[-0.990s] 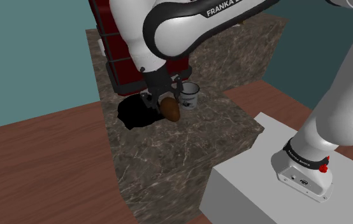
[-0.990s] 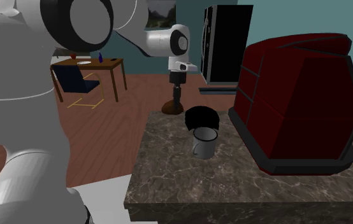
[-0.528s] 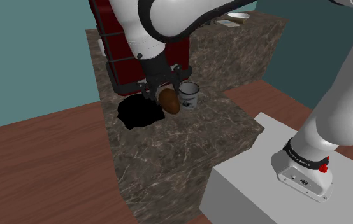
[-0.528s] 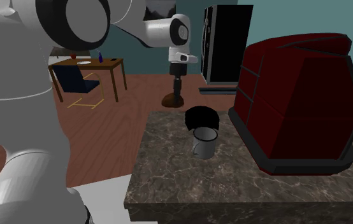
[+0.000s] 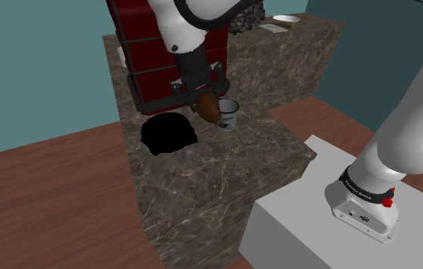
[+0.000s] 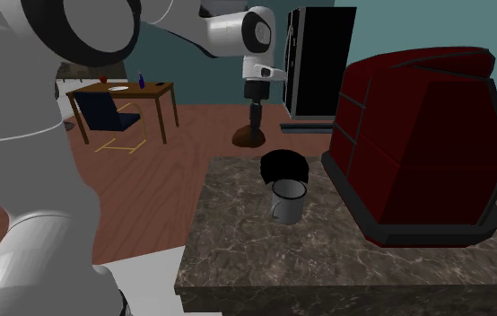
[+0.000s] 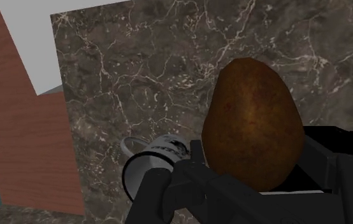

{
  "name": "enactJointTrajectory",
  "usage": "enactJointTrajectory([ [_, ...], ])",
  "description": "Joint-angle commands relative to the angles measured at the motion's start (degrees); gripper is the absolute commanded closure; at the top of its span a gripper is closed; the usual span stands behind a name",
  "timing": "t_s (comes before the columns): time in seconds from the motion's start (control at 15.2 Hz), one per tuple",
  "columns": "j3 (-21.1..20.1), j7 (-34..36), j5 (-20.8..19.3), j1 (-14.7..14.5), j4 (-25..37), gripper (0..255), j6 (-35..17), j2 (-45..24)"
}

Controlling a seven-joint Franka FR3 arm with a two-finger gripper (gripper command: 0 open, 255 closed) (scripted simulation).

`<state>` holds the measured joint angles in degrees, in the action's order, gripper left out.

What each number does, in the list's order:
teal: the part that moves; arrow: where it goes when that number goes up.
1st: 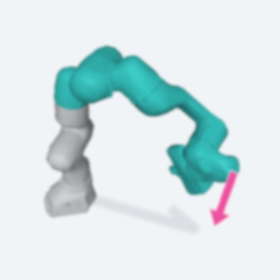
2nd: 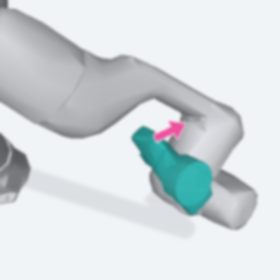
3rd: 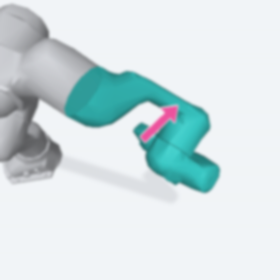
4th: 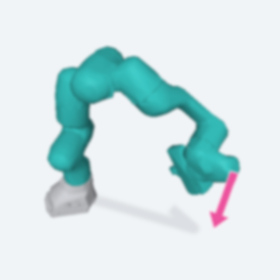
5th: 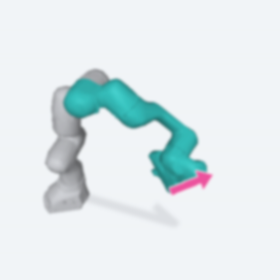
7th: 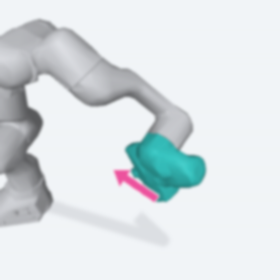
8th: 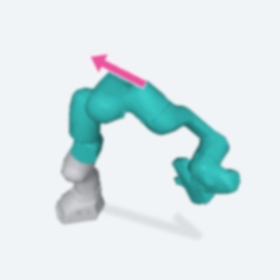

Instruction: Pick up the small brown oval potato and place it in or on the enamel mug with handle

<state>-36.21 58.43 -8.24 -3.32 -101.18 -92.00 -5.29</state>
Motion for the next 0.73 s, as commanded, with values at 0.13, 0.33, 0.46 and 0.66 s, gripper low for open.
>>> enactJointTrajectory([
  [0.13,2.41,-5.8,0.68,3.17,-2.89,255,-0.91,3.23],
  [0.33,4.54,-10.25,0.69,5.47,-4.71,255,-1.79,5.02],
  [0.46,5.98,-13.11,0.5,6.92,-5.58,255,-2.32,5.86],
  [0.66,8.13,-17.24,-0.04,9.02,-6.39,255,-3.08,6.61],
])
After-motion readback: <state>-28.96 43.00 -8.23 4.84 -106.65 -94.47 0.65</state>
